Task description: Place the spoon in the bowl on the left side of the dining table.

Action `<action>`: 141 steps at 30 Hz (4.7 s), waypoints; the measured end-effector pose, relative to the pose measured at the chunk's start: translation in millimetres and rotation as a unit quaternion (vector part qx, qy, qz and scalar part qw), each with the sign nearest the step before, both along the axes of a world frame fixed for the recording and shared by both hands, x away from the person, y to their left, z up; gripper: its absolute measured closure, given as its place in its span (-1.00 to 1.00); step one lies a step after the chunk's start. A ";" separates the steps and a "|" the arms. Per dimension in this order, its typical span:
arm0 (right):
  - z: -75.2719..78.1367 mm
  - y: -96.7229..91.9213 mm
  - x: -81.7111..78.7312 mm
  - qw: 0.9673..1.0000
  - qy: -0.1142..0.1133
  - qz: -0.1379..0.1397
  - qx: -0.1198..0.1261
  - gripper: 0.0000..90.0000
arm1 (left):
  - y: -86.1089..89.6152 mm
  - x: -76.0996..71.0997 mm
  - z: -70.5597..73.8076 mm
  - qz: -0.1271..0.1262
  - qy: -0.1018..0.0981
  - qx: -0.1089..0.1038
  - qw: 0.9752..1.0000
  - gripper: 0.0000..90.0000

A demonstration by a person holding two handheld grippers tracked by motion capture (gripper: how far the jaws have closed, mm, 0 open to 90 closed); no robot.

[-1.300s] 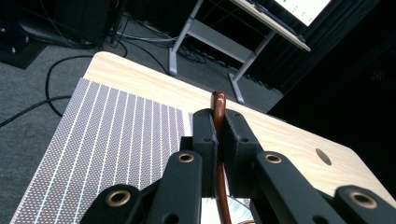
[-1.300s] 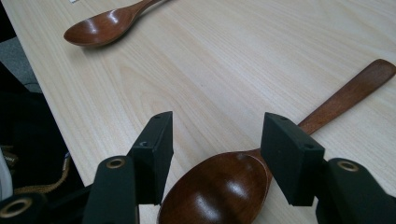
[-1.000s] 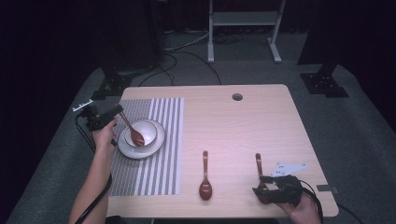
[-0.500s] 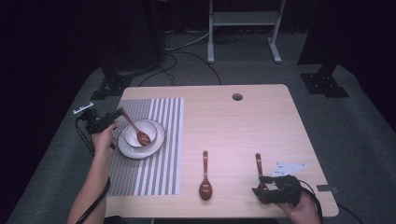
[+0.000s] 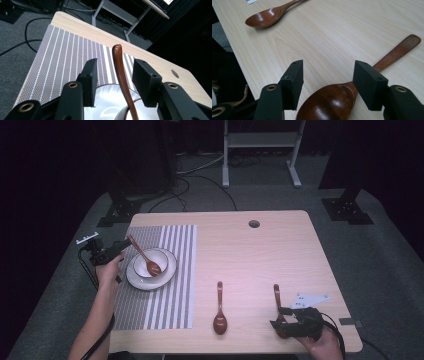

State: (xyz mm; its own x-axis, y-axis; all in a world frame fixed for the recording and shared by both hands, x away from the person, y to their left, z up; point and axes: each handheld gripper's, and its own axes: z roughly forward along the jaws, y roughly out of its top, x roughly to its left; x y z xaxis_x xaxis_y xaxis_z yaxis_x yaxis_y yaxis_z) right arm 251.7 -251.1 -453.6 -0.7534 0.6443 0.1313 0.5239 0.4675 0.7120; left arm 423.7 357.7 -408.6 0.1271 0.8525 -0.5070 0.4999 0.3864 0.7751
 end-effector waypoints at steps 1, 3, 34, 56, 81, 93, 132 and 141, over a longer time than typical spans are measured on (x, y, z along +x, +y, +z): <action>0.1 0.0 0.0 1.000 0.000 -0.001 0.000 -0.11 | 0.5 -0.5 0.2 0.001 0.001 -0.001 1.000 0.19; 0.3 -0.3 0.1 1.000 0.000 -0.003 0.000 -0.12 | 2.4 -2.3 0.4 0.002 0.003 -0.001 1.000 0.14; 0.9 -5.6 2.3 0.999 -0.004 -0.032 0.005 -0.33 | 9.4 -24.8 -6.8 -0.024 0.020 0.019 0.999 -0.59; 2.3 -13.3 2.8 0.999 -0.005 -0.039 0.010 -0.37 | 0.2 -44.2 -10.6 -0.057 0.019 0.030 0.998 -0.79; 3.3 -29.6 2.2 0.998 0.000 -0.060 0.025 -0.41 | -42.1 -59.3 8.3 -0.123 -0.008 0.054 0.991 -0.81; 2.2 -31.6 2.7 0.998 0.003 -0.065 0.027 -0.41 | -61.0 -60.3 6.9 -0.144 -0.012 0.061 0.988 -0.81; 5.0 -41.8 -0.4 0.996 -0.004 -0.081 0.028 -0.41 | -137.7 -78.1 -13.8 -0.221 -0.022 0.064 0.973 -0.81; 5.2 -43.4 -1.2 0.996 -0.003 -0.084 0.028 -0.41 | -155.4 -92.0 -25.1 -0.233 -0.029 0.067 0.970 -0.81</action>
